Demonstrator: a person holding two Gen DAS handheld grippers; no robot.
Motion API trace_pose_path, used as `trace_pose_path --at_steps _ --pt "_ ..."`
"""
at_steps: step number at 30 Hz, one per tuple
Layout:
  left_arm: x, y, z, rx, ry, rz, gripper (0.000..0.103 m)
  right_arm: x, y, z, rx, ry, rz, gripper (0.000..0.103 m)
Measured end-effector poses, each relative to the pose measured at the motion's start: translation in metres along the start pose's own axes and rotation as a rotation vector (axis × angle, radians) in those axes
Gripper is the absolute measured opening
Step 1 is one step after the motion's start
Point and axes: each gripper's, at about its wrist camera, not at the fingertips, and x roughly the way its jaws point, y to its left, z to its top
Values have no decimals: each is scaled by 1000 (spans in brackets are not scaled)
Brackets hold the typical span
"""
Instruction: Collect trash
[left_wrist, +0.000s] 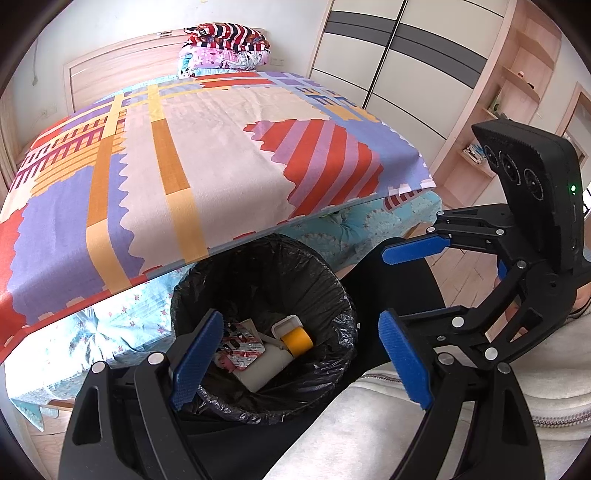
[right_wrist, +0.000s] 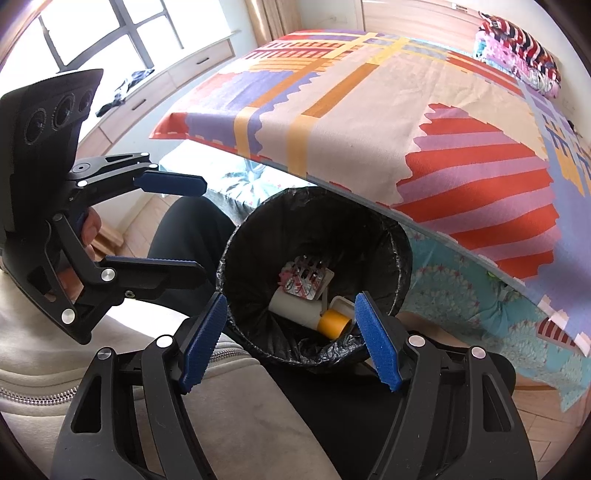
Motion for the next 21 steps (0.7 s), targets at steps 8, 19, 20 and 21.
trace_pose_path --at_steps 8,19,20,21 --pt "-1 1 0 1 -2 -1 83 0 1 0 -1 0 0 71" --pt "-1 0 1 3 -3 -1 83 -1 1 0 -2 -1 2 71" --pt "-1 0 1 2 -2 -1 83 -1 1 0 -2 0 2 71" --pt "-2 0 1 1 -2 -2 83 -1 1 0 -2 0 1 71"
